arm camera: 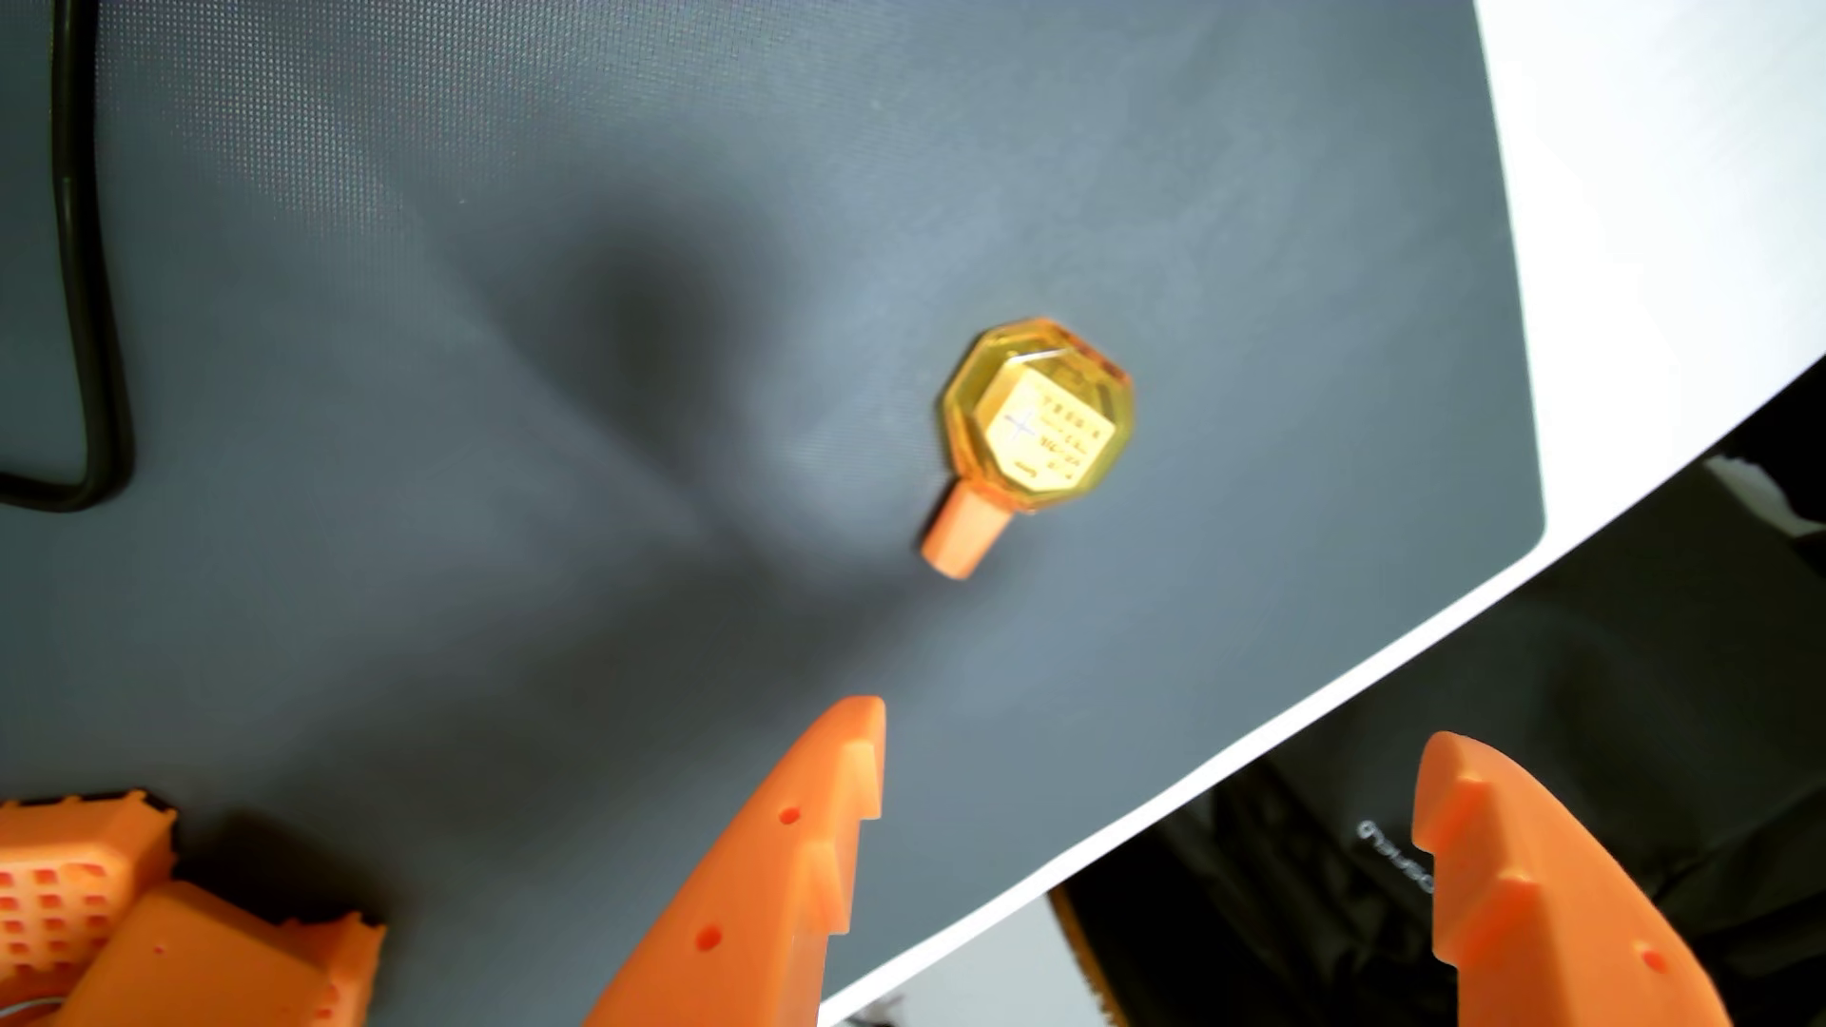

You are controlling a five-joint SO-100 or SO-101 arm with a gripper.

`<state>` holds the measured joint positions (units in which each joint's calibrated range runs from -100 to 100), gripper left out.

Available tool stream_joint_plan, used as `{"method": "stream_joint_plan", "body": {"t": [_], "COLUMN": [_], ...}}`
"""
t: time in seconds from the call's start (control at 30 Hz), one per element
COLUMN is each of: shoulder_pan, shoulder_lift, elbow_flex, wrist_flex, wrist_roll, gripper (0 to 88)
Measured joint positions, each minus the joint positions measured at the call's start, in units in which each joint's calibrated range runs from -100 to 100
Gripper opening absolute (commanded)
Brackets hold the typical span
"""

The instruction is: Grab the eyedrops

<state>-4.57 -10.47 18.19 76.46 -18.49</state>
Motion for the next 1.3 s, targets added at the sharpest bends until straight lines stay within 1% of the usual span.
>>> {"method": "stream_joint_plan", "body": {"t": [0.2,0.37,0.53,0.8,0.93,1.3], "shoulder_pan": [0.0,0.9,1.27,1.27,1.2,1.12], "shoulder_lift": [5.6,11.45,16.11,19.33,21.79,26.28], "elbow_flex": [-5.15,-9.84,-14.09,-14.81,-14.81,-14.81], "wrist_flex": [4.53,6.89,7.67,7.67,5.49,-1.31], "wrist_roll": [-2.62,-2.77,-2.72,-3.14,-3.82,-3.82], "gripper": [32.8,37.2,37.6,37.2,37.2,37.0]}}
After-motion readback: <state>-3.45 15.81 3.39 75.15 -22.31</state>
